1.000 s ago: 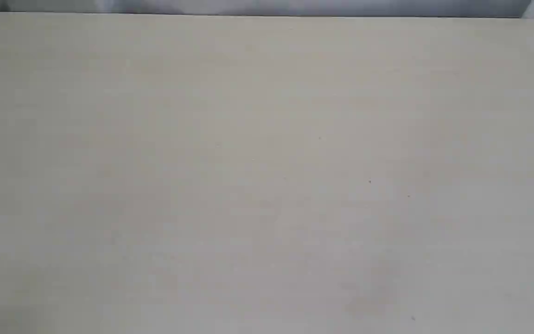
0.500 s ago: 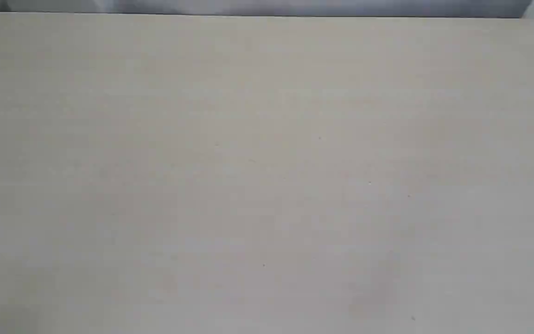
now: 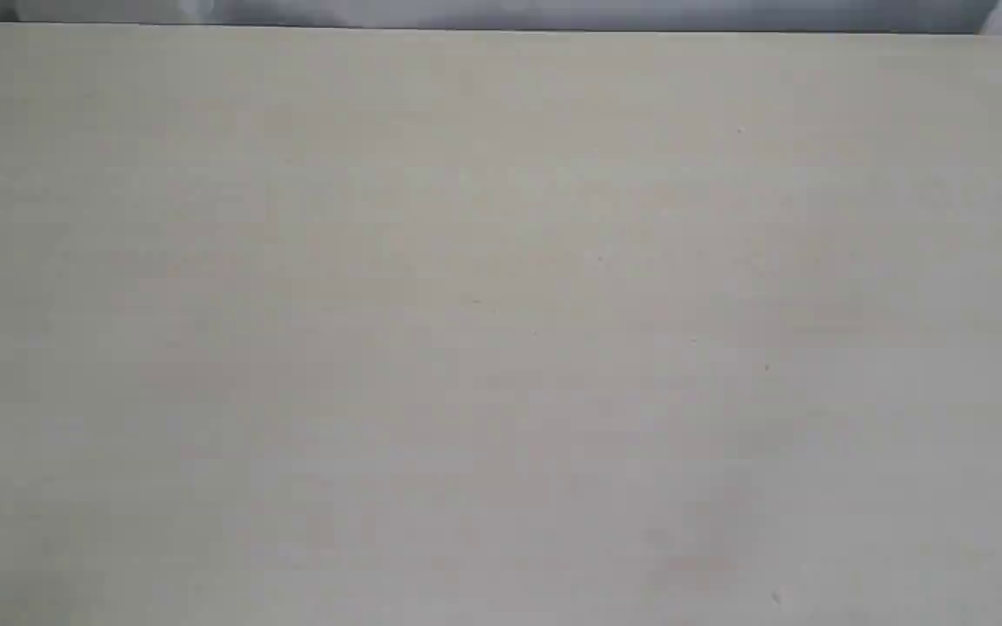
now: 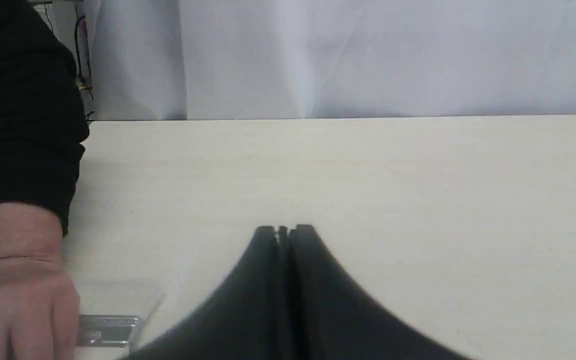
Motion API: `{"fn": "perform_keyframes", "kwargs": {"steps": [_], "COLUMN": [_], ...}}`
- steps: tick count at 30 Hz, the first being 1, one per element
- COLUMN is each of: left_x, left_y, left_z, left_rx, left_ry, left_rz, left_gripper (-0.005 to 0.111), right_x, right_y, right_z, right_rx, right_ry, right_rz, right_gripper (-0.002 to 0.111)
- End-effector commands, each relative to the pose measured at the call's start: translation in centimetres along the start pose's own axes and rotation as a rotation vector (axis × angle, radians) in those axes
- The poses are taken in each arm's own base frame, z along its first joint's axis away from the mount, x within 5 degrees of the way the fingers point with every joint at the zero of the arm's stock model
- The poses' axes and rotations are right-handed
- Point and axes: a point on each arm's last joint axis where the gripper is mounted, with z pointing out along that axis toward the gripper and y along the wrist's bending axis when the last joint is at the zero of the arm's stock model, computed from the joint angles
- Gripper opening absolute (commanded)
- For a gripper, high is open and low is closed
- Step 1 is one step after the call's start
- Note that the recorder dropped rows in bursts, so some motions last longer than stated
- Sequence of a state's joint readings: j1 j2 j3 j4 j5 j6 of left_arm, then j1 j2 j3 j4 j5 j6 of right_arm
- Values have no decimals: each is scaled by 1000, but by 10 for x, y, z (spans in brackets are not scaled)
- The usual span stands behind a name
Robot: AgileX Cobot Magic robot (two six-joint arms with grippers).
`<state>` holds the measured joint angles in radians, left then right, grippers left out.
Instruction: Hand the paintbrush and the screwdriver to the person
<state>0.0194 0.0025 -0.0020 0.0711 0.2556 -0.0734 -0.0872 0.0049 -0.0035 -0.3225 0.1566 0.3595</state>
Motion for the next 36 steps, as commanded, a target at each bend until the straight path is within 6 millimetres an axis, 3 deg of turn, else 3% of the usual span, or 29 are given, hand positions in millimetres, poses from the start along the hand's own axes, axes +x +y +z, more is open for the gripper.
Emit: {"fn": "perform_keyframes", "kwargs": {"steps": [1,18,36], "left_x": [0,0,0], "left_y": [-1,-1,-1], "left_z": [0,0,0], "left_rx": [9,9,10], "left_ry": [-6,-6,-6], "left_rz": [-2,-2,-5], "left_gripper": [0,0,0], "right_x": [-2,2,8], "right_y": [1,2,2], "right_z": [0,0,-1], "right_rx": [-6,-19,-28], "right_ry": [-33,8,76], "right_rz": [-5,-179,-98], "right_gripper": [4,4,4]}}
